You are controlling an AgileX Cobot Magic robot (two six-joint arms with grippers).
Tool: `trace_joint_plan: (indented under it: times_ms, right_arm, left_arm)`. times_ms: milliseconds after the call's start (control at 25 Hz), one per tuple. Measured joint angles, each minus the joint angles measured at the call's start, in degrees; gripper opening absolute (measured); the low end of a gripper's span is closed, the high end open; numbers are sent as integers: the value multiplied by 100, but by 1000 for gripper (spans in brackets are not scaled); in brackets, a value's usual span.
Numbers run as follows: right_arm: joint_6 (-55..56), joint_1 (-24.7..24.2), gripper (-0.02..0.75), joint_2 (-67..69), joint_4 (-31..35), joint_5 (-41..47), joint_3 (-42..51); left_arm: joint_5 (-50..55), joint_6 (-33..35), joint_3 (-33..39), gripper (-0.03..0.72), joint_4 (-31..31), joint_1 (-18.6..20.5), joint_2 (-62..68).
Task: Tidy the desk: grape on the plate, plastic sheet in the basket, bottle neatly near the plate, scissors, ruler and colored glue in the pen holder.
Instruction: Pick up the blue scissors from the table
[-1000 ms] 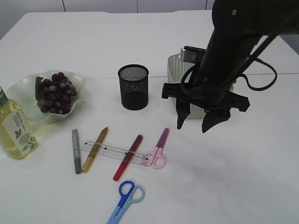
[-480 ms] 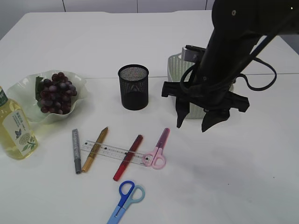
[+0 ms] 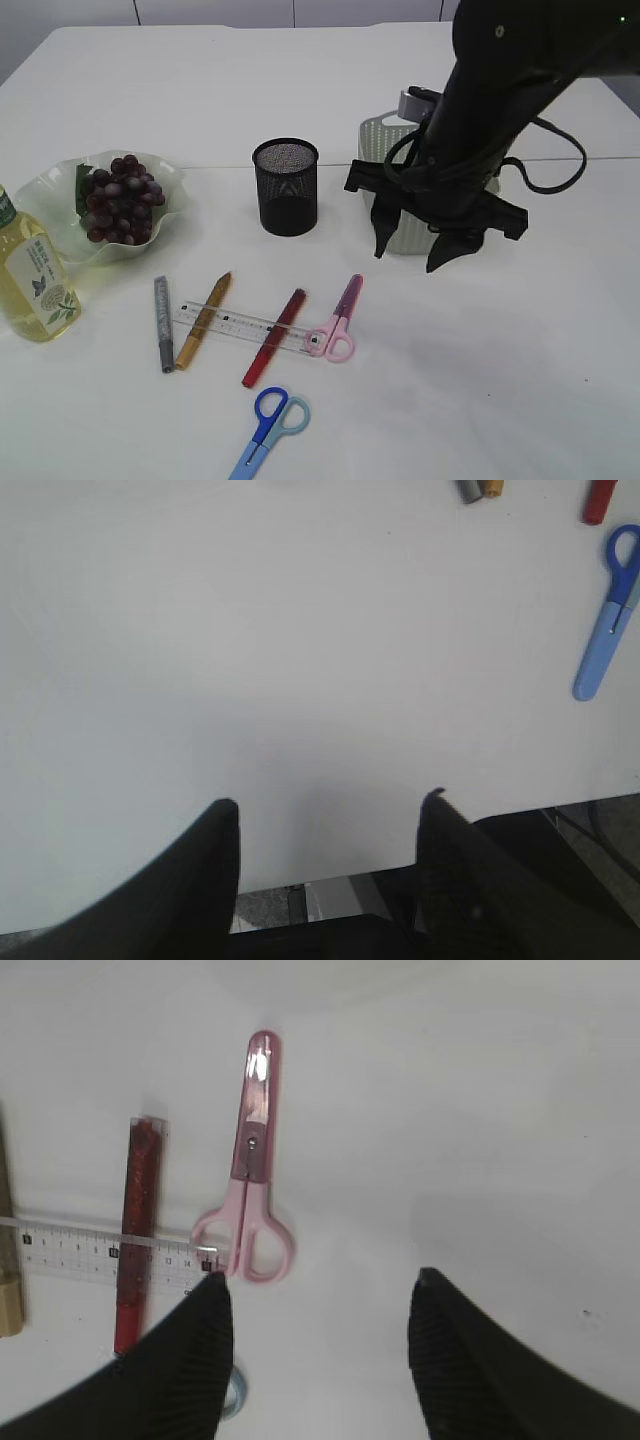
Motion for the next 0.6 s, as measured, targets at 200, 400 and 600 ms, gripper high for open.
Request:
trace_joint_plan:
  times_ms: [200,400,600]
  right_arm:
    - [229,98,409,257,-14,-82,0]
    - [314,310,407,592,-14,-219,-17]
    - [321,423,407,852,-14,-205,-178]
  left_arm:
    - [0,0,0,416,0,0,0]
    - [0,0,0,416,-2,0,0]
    - [3,-52,0,416,-2,0,0]
